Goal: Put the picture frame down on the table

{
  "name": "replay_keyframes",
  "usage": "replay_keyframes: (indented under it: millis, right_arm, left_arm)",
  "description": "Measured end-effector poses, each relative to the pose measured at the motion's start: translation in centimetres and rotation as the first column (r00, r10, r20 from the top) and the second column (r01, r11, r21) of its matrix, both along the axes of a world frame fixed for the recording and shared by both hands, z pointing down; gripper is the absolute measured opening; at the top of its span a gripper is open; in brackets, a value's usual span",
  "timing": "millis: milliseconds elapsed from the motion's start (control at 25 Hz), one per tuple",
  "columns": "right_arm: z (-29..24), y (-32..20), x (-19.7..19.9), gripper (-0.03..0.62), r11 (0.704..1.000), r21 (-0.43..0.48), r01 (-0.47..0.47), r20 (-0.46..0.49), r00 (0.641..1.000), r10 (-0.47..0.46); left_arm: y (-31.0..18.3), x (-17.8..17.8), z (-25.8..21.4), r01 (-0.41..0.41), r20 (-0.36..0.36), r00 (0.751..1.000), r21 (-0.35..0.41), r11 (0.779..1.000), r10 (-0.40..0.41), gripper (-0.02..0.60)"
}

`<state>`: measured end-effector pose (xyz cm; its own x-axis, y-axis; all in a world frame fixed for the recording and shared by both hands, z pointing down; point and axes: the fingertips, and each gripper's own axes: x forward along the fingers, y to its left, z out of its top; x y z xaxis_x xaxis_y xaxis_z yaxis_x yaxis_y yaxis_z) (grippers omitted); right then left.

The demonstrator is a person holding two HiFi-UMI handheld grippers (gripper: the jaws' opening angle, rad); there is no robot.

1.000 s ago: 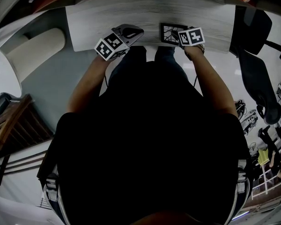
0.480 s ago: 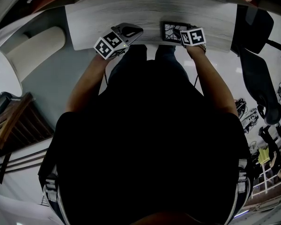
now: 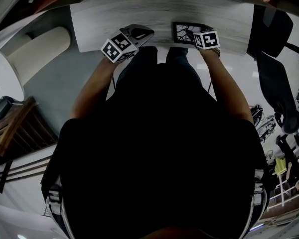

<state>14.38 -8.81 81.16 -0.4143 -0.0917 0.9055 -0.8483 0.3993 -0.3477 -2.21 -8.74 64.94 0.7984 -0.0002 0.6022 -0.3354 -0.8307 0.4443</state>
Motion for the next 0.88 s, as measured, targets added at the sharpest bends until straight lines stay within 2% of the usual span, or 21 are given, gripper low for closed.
replay_keyframes:
  millis: [600, 720, 880]
  right_arm:
    - [0.7, -0.1, 0.7, 0.364, 0.999, 0.028, -0.016, -0.027, 1.000, 0.017]
    - [0.7, -0.3, 1.0, 0.376, 0.999, 0.051, -0.001, -0.065, 0.998, 0.005]
    - [1.1, -0.1, 1.3, 0.387, 0.995, 0.073, 0.064, -0.131, 0.990, -0.054]
  left_arm:
    - [0.9, 0.6, 1.0, -0.019, 0.020, 1.000, -0.016, 1.000, 0.019, 0.018]
    - [1.0, 0.8, 0.9, -0.020, 0.015, 1.000, -0.018, 1.000, 0.021, 0.017]
    - [1.0, 0.9, 0.8, -0.013, 0.007, 1.000, -0.021, 1.000, 0.013, 0.017]
